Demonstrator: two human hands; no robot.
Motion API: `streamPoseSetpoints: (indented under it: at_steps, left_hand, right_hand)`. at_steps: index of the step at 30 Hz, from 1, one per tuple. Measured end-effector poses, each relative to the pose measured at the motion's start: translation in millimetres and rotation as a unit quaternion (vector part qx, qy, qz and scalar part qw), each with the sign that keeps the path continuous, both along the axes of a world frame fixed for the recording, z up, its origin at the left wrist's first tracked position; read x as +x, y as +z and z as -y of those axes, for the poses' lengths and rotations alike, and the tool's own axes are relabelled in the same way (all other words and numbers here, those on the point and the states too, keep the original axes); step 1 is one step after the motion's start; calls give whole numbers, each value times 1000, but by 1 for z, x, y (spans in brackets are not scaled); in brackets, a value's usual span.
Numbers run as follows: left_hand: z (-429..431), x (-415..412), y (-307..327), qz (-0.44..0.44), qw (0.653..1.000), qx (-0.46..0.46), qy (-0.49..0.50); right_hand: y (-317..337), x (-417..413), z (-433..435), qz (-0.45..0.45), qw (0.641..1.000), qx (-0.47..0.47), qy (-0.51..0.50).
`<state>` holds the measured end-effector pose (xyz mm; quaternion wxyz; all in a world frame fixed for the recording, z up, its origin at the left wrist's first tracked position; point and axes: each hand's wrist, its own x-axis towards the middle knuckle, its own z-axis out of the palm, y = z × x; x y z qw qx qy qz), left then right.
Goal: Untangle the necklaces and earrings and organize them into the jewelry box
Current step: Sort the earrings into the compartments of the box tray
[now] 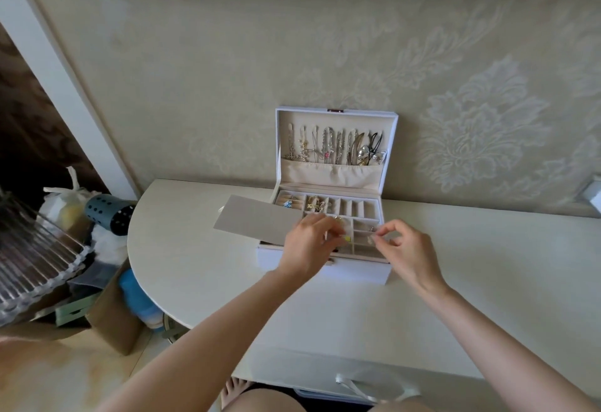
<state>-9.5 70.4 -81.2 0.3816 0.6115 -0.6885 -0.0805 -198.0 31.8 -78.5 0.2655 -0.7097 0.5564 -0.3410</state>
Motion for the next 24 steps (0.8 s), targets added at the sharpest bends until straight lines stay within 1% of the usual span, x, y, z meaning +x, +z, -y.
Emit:
streamPoseSetpoints:
  at_steps: [3, 5, 7, 8, 11, 12, 14, 16, 18, 20, 22, 24]
  left_hand:
    - [26, -16, 7, 34, 999, -3, -5]
    - [36, -21, 7, 53, 998, 16, -8]
    - [39, -20, 5, 77, 996, 34, -8]
    - [36, -18, 4, 75, 997, 29, -1]
    - [9, -3, -1, 16, 998, -42, 41]
    - [-3, 3, -4, -8, 996, -64, 59]
    - [-28, 17, -12, -62, 990, -65, 104]
    - [-51, 33, -22, -103, 984, -31, 140]
    - [-68, 50, -29, -108, 983, 13, 148]
    - [-80, 66, -34, -80, 986, 66, 132]
    - [-86, 78, -39, -30, 987, 117, 104]
    - [-89, 84, -45, 9, 986, 150, 75]
  right_hand:
    - [5, -1, 11, -45, 999, -9, -10]
    - [10, 1, 16, -85, 996, -10, -4]
    - [13, 3, 19, -126, 992, -11, 1]
    - [13, 3, 19, -131, 991, -16, -3]
    - [12, 4, 9, -84, 994, -65, 9]
    - [10, 8, 2, -63, 994, -86, 31]
    - [5, 20, -18, -37, 988, -109, 98]
    - [-3, 35, -37, -46, 979, -99, 173]
    - [-15, 50, -50, -76, 967, -76, 232]
    - [-27, 64, -56, -106, 960, -58, 254]
    - [-35, 76, -58, -135, 952, -38, 272]
    - [-40, 86, -58, -170, 942, -36, 286]
